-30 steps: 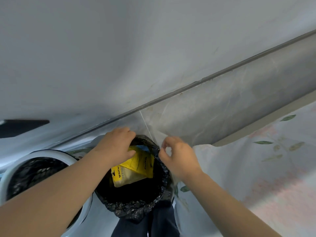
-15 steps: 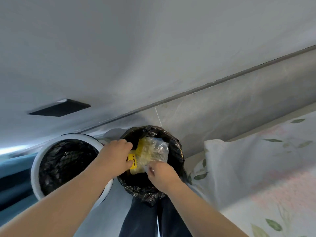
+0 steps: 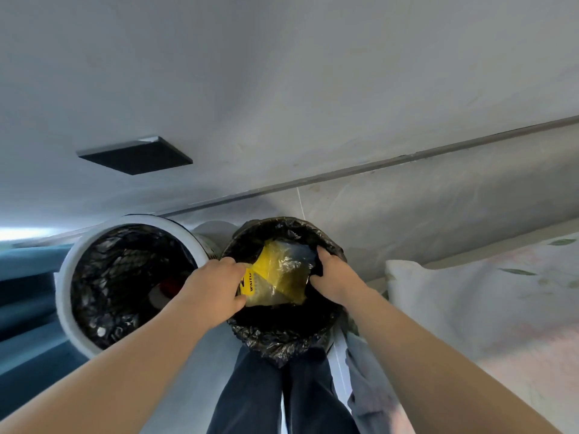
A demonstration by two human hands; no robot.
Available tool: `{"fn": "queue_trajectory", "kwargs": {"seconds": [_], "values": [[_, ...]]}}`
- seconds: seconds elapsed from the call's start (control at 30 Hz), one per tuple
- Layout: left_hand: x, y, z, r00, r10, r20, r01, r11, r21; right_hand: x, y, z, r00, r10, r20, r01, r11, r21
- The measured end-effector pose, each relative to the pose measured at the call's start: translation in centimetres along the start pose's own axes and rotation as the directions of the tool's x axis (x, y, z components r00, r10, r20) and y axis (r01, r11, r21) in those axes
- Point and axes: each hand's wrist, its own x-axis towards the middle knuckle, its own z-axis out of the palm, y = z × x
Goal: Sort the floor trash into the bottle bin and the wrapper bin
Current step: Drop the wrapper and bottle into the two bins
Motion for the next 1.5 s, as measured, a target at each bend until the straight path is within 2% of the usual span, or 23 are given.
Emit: {"fn": "queue_trajectory", "kwargs": {"seconds": [0.33, 0.53, 0.7, 0.87, 0.97, 1.27, 1.37, 1.5], "values": [[2.7, 1.7, 4.1, 0.998, -0.054, -0.010, 0.053, 0.995, -0.083, 1.3, 0.0, -3.9, 0.984, -0.029, -0.176, 0.019, 0.998, -0.058], [3.1, 2.8, 4.0, 0.991, -0.094, -0.096, 0.082, 0.989, -0.120, -0.3, -0.1, -5.3, 0.983, -0.047, -0.175, 0.034, 0.997, -0.076], [0.4, 2.6, 1.4, 0.994, -0.089, -0.064, 0.086, 0.995, -0.051, -4.4, -1.1, -5.0, 0.987, -0.039, -0.156, 0.029, 0.997, -0.071], [-6.2, 3.1, -3.3, 0.992, -0.107, -0.066, 0.101, 0.991, -0.085, -11.5, -4.3, -5.5, 0.986, -0.008, -0.164, -0.009, 0.995, -0.102], [-11.5, 3.7, -6.7, 0.987, -0.129, -0.091, 0.117, 0.984, -0.135, -17.3, -7.1, -6.4, 0.981, -0.032, -0.189, -0.003, 0.983, -0.181], [-28.9, 6.2, -14.0, 0.957, -0.224, -0.187, 0.149, 0.926, -0.348, -35.5, -16.5, -11.5, 0.951, -0.255, -0.173, 0.166, 0.897, -0.411], [-34.5, 7.1, -15.5, 0.931, -0.298, -0.209, 0.166, 0.859, -0.485, -40.7, -19.7, -13.5, 0.912, -0.375, -0.166, 0.256, 0.837, -0.483], [-42.1, 8.3, -16.9, 0.849, -0.468, -0.245, 0.161, 0.671, -0.724, -47.2, -23.5, -14.4, 0.856, -0.497, -0.143, 0.369, 0.780, -0.506]]}}
